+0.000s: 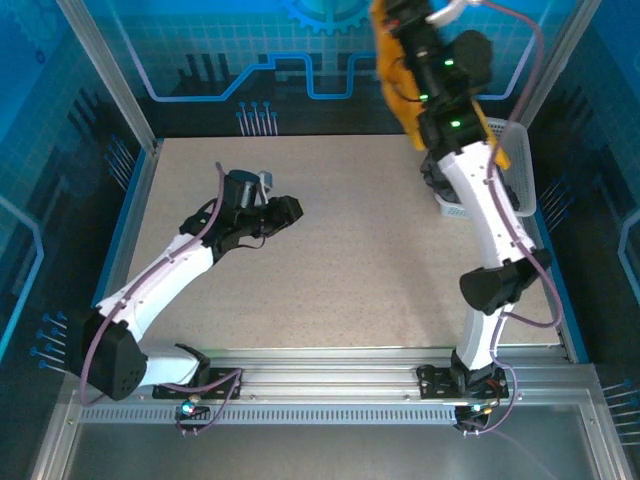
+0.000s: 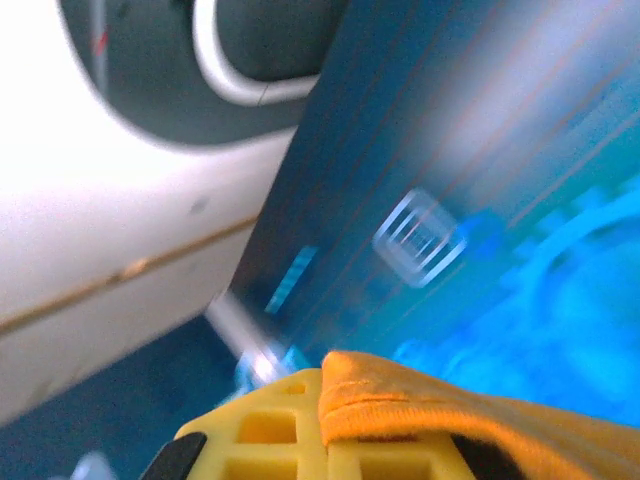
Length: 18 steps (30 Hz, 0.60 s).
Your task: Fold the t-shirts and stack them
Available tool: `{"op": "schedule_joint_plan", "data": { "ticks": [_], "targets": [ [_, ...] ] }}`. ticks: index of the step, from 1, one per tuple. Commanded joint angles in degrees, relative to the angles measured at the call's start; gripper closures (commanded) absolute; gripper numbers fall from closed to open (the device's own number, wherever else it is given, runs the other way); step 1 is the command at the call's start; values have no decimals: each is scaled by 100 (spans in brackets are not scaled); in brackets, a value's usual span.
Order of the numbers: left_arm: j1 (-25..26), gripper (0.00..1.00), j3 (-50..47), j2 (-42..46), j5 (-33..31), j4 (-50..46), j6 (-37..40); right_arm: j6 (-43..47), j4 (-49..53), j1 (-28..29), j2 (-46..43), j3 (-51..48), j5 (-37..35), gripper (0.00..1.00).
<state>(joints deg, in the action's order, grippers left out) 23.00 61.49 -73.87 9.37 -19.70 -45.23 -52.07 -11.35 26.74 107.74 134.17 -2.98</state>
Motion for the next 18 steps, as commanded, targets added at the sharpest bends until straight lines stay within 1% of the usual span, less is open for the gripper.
{"op": "schedule_joint_plan", "data": {
  "ticks": [1, 2, 4, 5, 7, 8, 9, 10, 12, 13, 15, 17, 18],
  "targets": [
    [-94, 57, 315, 591, -1496, -1083, 103, 1143, 997, 1022, 400, 214, 504, 100],
    [-94, 57, 351, 748, -1949, -1365, 63, 1137, 1106, 1256, 482, 46, 467, 100],
    [-94, 57, 388, 1234, -2935, -1882, -38, 1042, 1122, 1730, 622, -615, 375, 100],
    [-94, 57, 387, 1441, -3333, -2080, -96, 976, 1118, 1909, 699, -886, 378, 98],
    [-94, 57, 357, 1942, -4027, -2420, -162, 894, 1140, 2216, 911, -1336, 532, 73],
    [-94, 57, 334, 2135, -4239, -2524, -177, 860, 1222, 2295, 972, -1471, 552, 63],
    [-94, 57, 293, 2349, -4390, -2617, -171, 794, 1313, 2335, 1012, -1605, 561, 55],
    [-99, 57, 234, 2527, -4470, -2701, -185, 681, 1457, 2329, 1033, -1704, 558, 48],
    [-103, 57, 85, 2737, -4447, -2887, -312, 633, 1694, 2221, 1009, -1805, 731, 43],
    [-119, 56, -34, 2800, -4320, -2938, -385, 650, 1945, 2153, 968, -1816, 762, 41],
    [-159, 55, -304, 2860, -3945, -2935, -569, 758, 2364, 1997, 826, -1956, 729, 41],
    [-206, 54, -562, 2837, -3479, -2810, -769, 831, 2664, 1759, 557, -2377, 644, 42],
    [-270, 52, -725, 2784, -3118, -2642, -827, 855, 2777, 1642, 410, -2626, 547, 43]
  ]
}}
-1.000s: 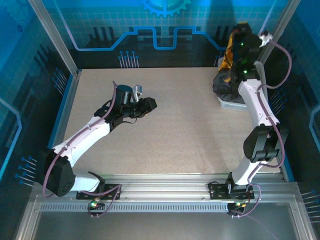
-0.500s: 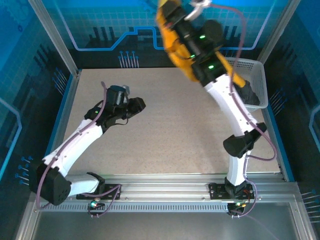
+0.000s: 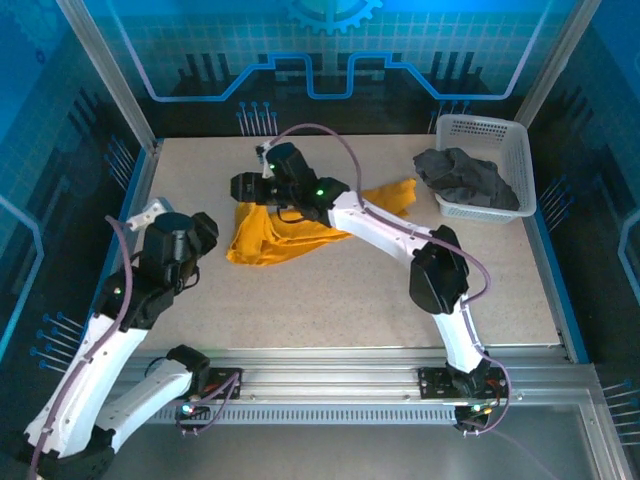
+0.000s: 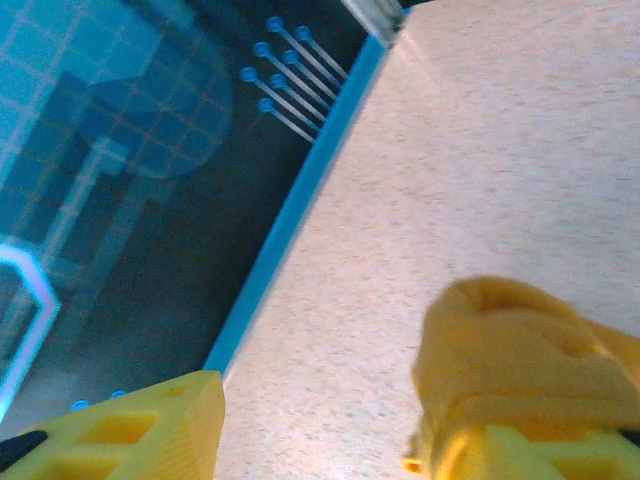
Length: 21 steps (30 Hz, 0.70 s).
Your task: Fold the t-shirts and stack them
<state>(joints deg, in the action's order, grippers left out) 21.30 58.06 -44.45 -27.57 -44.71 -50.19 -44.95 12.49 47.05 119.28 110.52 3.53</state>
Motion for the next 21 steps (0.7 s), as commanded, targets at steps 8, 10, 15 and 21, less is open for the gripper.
{"op": "schedule_joint_plan", "data": {
  "ticks": [8, 10, 15, 21],
  "targets": [
    [-503, 45, -851, -1482, 2780, 1168, -784, 536, 1120, -1364, -1860, -2207, -222, 52],
    [-502, 48, -846, -1907, 3035, 1431, -888, 637, 1307, -1442, -1990, -2388, -200, 53],
    [-382, 47, -530, -3092, 3433, 1782, -383, 604, 1713, -1508, -2152, -2882, -575, 53],
    [-161, 44, 684, -4815, 2473, 798, 1134, 297, 1792, -1887, -2137, -3490, -857, 47]
  ]
}}
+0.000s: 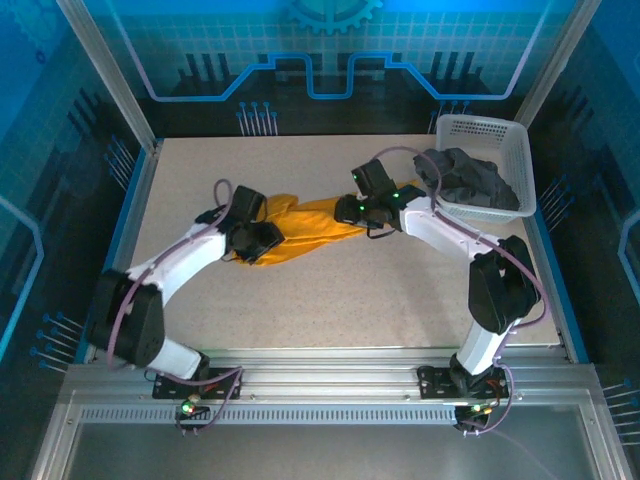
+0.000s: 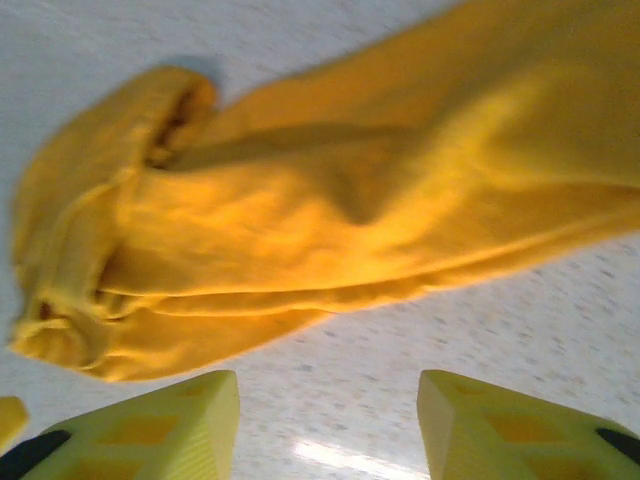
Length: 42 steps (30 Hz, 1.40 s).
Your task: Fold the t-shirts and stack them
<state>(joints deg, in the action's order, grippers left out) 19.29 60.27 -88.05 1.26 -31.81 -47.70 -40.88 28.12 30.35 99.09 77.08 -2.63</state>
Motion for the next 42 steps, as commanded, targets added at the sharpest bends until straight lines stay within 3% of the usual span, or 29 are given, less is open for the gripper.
{"op": "schedule_joint_plan", "data": {
  "ticks": [1, 6, 10, 14, 19, 24, 31, 36, 39, 42],
  "targets": [
    [40, 42, 617, -698, -619, -589, 1103, -142, 233, -293, -65, -162, -246, 46],
    [53, 39, 1126, -1407, -989, -453, 1785, -326, 186, -546, 158, -196, -167, 46],
    [78, 44, 1657, -1944, -1349, -630, 2052, -323, 272, -556, 233, -114, -175, 46],
    [71, 60, 1884, -2290, -1692, -738, 2161, -285, 302, -556, 233, -114, -190, 47],
    [57, 93, 1951, -2243, -2069, -655, 2192, -237, 368, -598, 314, -114, -256, 47],
    [-1, 100, 1870, -1689, -2100, -530, 2080, -313, 493, -709, 618, 77, -470, 47],
    [-480, 100, 1256, -815, -1289, -93, 1552, -808, 740, -883, 1480, 748, -755, 41],
    [-986, 100, 815, -284, -197, 426, 1361, -1079, 715, -1021, 2026, 1133, -552, 42],
    [-1148, 100, 770, -173, 225, 536, 1260, -1193, 885, -1018, 2389, 1465, -380, 49],
    [-1258, 100, 792, -142, 520, 588, 1129, -1380, 806, -1012, 2404, 1494, -353, 69]
  ]
}}
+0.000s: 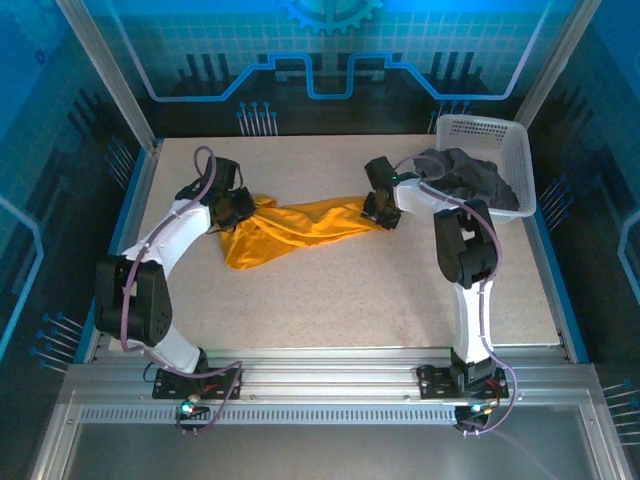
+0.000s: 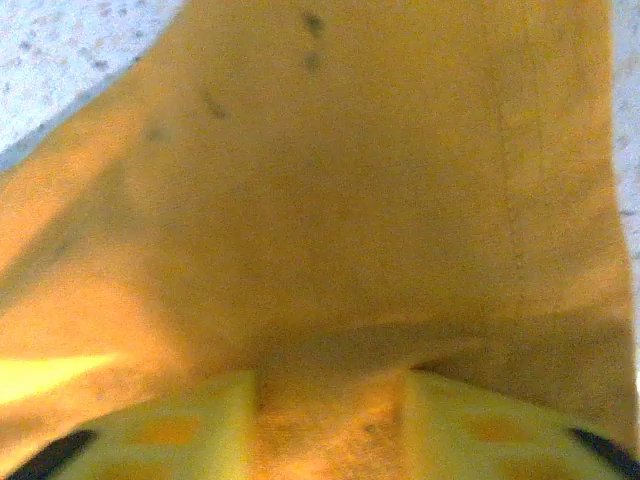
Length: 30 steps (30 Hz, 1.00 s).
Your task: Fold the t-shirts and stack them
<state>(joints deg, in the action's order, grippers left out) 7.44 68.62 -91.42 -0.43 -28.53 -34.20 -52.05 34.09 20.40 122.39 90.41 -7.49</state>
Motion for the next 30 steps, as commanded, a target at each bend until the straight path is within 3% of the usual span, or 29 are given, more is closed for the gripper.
{"op": "schedule_joint_plan", "data": {
  "ticks": [1, 3, 5, 9, 13, 16, 21, 25, 30],
  "targets": [
    [-101, 100, -29, 187, 729, 268, -268, -276, 203, -14, 43, 181, 134, 75],
    [-167, 100, 32, 184, 829, 298, -365, -270, 298, 19, -72, 255, 28, 91],
    [-220, 100, 101, 153, 924, 364, -451, -253, 371, 34, -250, 276, -112, 100],
    [-300, 100, 403, 58, 1059, 438, -659, -182, 351, 18, -788, 325, -249, 100],
    [-396, 100, 856, -96, 1117, 574, -960, 39, 621, -52, -944, 1033, -214, 100],
    [-559, 100, 1402, -364, 1232, 806, -1222, 325, 847, -157, -711, 2071, -90, 100],
    [-993, 100, 2998, -1144, 1789, 1160, -1733, 511, 1476, -406, 91, 4718, 228, 100],
    [-1314, 100, 4265, -1472, 2070, 1457, -2151, 415, 1469, -598, 306, 6068, 275, 100],
    [-1509, 98, 4326, -947, 1791, 1663, -2427, 448, 1323, -685, -403, 5785, 40, 100]
  ]
}}
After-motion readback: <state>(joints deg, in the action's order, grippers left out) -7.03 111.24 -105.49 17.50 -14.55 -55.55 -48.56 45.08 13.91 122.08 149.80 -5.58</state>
